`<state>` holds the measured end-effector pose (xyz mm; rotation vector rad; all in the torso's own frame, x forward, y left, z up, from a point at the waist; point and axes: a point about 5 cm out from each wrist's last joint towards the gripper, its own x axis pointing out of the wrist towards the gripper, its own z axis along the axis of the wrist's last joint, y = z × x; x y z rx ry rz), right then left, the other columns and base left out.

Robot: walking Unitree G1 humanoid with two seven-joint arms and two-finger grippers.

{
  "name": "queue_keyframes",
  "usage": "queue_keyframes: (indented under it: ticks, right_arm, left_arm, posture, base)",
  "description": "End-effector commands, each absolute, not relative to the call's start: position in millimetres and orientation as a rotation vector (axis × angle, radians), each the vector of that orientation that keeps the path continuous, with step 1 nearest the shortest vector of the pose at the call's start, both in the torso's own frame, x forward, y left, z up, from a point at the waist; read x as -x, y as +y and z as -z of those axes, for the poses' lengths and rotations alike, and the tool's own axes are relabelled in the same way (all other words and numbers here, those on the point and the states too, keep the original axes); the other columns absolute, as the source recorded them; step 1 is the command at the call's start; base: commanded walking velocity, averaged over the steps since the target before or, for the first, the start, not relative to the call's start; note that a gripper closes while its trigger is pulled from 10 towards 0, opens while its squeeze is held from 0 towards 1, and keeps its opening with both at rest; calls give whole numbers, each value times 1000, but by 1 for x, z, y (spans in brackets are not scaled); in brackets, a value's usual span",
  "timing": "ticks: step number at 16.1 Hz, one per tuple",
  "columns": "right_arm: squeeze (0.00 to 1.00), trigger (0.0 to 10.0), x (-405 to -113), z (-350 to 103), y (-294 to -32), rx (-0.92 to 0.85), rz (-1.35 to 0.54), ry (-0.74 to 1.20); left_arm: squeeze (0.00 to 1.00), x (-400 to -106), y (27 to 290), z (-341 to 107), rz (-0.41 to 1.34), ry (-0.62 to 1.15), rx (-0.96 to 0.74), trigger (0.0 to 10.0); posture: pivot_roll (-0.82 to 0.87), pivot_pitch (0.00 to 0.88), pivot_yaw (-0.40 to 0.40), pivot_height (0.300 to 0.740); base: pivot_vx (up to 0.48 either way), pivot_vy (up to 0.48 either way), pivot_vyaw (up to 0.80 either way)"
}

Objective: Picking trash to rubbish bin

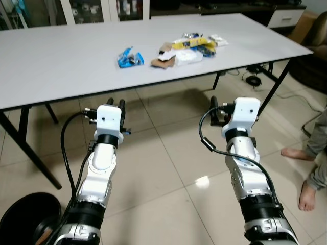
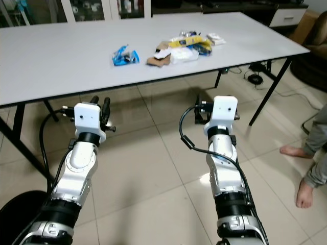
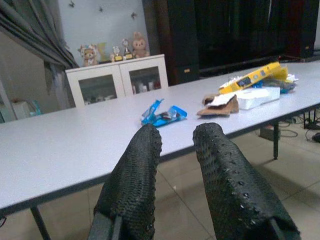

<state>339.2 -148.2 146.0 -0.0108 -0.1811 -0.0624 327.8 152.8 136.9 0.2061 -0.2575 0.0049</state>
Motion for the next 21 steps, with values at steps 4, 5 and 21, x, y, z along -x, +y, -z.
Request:
queue_keyframes:
  ticks: [4,5,21]
  right_arm:
    - [0,10000,-336,-147,-148,1,71,-163]
    - [0,10000,-334,-150,-147,-17,68,-183]
    - [0,10000,-336,-153,-147,-35,70,-176]
  left_arm:
    - [0,-327,149,-139,-4,-252,-194,10000]
    - [0,-327,148,-143,2,-260,-193,10000]
    - [0,-330,146,-147,1,-257,-169,10000]
  posture:
    - [-5,1,-61,740]
    - [-7,0,-56,740]
    - [-10,16,-63,740]
  base:
    - [347,0,0]
    - [352,0,0]
    - [377,0,0]
